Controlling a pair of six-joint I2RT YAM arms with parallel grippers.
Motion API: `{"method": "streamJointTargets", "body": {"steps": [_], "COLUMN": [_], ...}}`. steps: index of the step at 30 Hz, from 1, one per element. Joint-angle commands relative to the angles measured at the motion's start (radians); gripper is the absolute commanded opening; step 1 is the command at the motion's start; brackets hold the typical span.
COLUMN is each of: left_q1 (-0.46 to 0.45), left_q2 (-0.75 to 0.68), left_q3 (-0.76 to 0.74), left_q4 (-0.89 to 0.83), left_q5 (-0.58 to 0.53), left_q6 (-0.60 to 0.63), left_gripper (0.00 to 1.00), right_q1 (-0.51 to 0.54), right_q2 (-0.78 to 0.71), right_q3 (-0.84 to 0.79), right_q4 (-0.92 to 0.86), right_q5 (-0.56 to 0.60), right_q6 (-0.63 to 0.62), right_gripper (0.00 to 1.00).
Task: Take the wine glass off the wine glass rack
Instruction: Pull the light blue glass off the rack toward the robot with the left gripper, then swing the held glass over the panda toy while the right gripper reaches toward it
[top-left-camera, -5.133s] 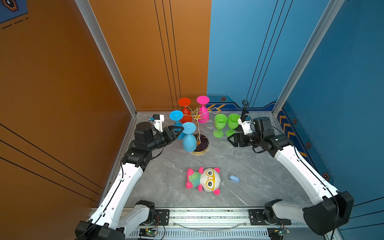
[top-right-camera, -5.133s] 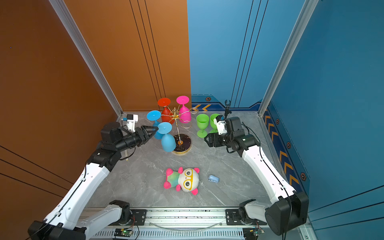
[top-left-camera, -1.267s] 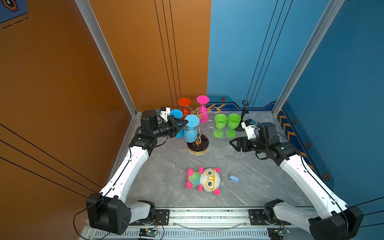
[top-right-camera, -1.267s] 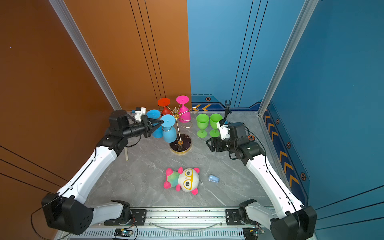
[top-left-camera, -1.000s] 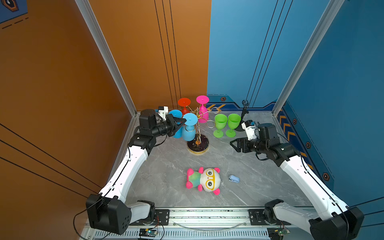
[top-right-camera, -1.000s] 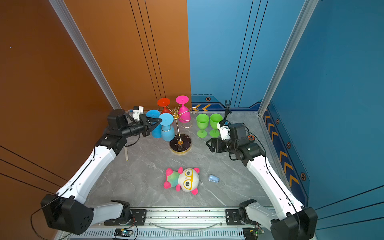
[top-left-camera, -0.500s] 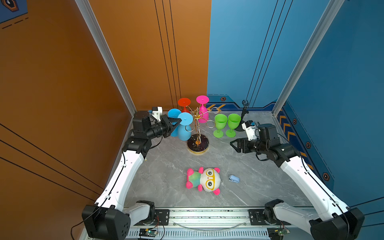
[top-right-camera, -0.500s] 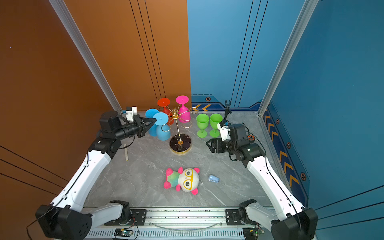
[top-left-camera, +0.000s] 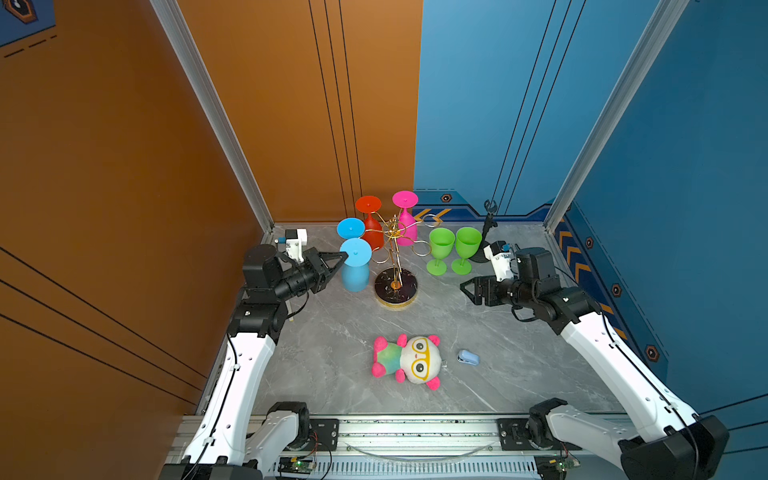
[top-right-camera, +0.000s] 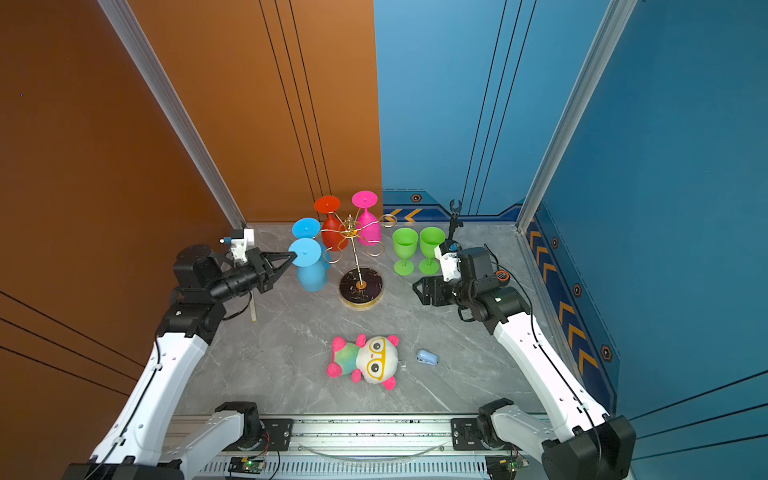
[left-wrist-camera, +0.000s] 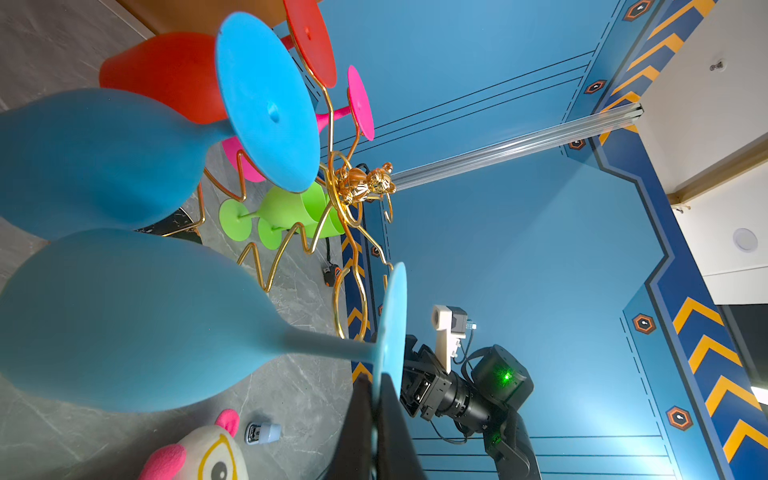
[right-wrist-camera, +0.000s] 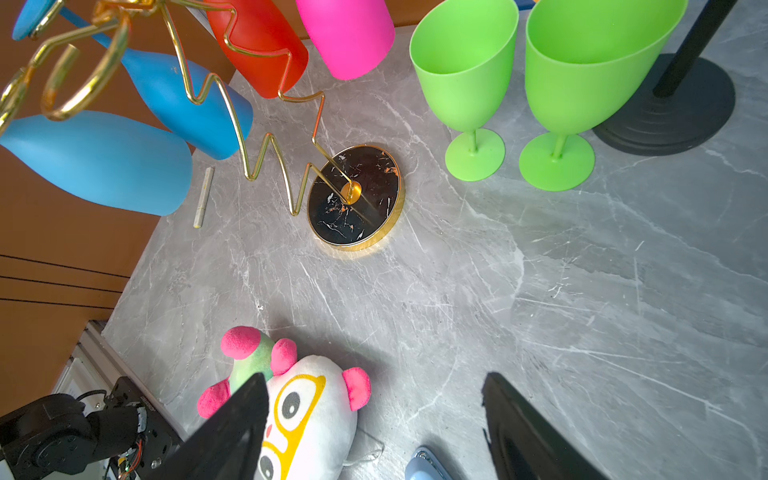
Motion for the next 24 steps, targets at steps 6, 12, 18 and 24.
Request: {"method": "streamJointTargets", "body": {"steps": [6,12,18,24], "left_q1": [0.004,-0.018,-0.141,-0.331], "left_q2": [-0.094,-0.153,-0.174,-0.19], "left_q3": [-0.048,-0.041,-0.051,-0.044], "left_q4": [-0.008,-0.118,-0.12,-0.165], "left_q5": [0.19,0.253,0.196,0.038], "left_q6": [0.151,0.274,0.359,0.534], "left_gripper": [0.0,0.0,0.0,0.0], "right_q1": [0.008,0.01,0.012,0.01], "right_q2": [-0.012,0.006,0.032,0.062], "right_q3": [-0.005,0.007,0.027,0.054], "right_q4": [0.015,0.003,-0.016,-0.06], "right_q5": [-0.009,-0.009,0.002,0.006], "right_q6": [0.026,0.036,0.059,0.063], "right_gripper": [0.82,0.82,0.82,0.82]}}
